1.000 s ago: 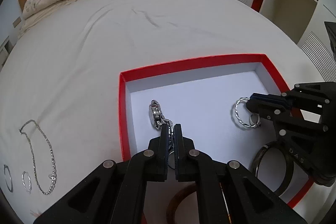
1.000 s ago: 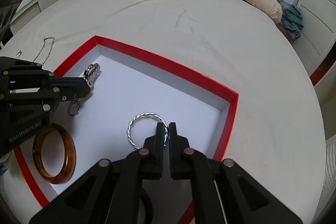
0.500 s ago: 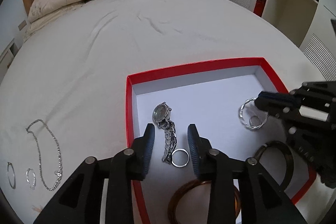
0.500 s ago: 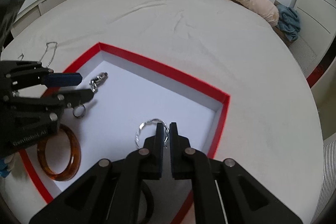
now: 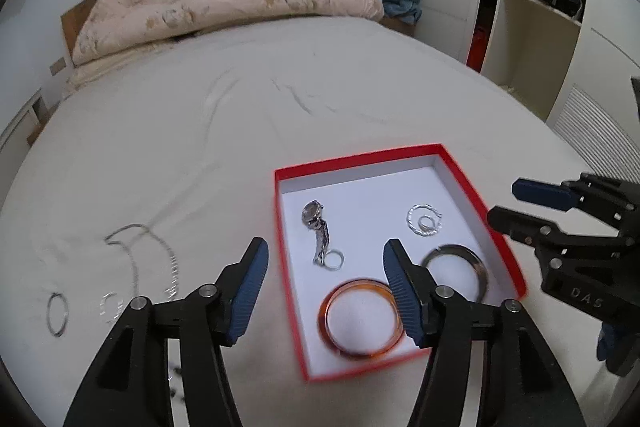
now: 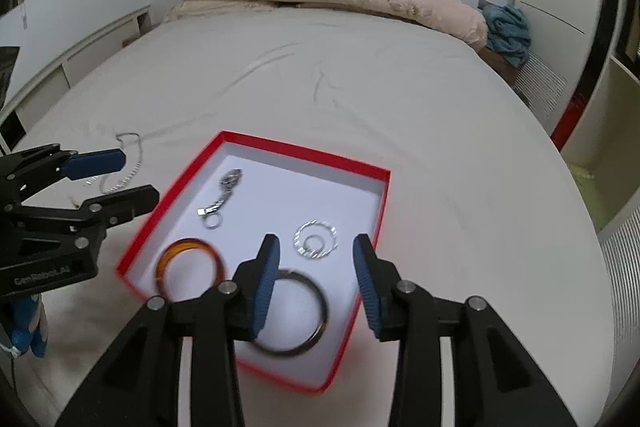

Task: Organize jewelry
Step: 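Withdraw both tools from the red box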

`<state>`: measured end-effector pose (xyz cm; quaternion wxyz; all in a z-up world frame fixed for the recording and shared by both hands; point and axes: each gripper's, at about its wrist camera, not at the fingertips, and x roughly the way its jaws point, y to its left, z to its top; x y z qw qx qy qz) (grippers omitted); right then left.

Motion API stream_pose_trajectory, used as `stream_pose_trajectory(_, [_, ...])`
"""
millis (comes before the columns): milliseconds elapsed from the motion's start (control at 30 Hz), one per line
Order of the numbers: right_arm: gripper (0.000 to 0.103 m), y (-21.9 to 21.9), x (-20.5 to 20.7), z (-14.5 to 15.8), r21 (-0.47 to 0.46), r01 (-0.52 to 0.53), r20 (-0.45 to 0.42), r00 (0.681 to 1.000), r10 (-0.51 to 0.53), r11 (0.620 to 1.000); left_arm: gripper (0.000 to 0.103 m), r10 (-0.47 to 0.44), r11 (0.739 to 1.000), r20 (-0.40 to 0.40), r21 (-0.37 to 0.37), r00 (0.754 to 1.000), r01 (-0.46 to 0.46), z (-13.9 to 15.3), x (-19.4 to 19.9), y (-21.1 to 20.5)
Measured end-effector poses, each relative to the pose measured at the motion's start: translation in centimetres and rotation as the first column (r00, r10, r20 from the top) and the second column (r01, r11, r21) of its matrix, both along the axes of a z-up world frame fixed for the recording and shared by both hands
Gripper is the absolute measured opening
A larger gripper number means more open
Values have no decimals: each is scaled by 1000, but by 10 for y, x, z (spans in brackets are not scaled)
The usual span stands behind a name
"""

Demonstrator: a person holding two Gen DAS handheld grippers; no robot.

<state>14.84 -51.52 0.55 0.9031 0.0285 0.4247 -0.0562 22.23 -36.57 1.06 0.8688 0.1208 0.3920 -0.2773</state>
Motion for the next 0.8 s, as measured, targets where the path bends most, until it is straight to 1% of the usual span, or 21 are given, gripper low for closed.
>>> stream_pose_trajectory(67, [42,10,-15,10,8,19,20,1000,-19,1000,64,9,1000,5,-10,1000,-9,12,-11,12])
stream_pose_trajectory(167, [45,24,-33,21,13,34,39,999,-34,999,65,18,1000,29,-14,999,-18,29,-29,31])
stream_pose_trajectory(233, [46,33,-44,29,24,37,49,998,-38,999,65,31,1000,50,-5,998,-31,39,-43,42])
stream_pose_trajectory(400, [46,62,-75,52,46,39,88,995,-43,998,66,56,998,91,-12,994,-55,63,-76,74])
stream_pose_trajectory(633, [47,101,-113,78,66,49,118,991,-57,997,66,101,995,118,-18,988,-99,86,-114,115])
stream_pose_trajectory(800, [47,130,-132,91,78,23,136,990,-34,997,66,129,992,138,-24,982,-127,99,-138,144])
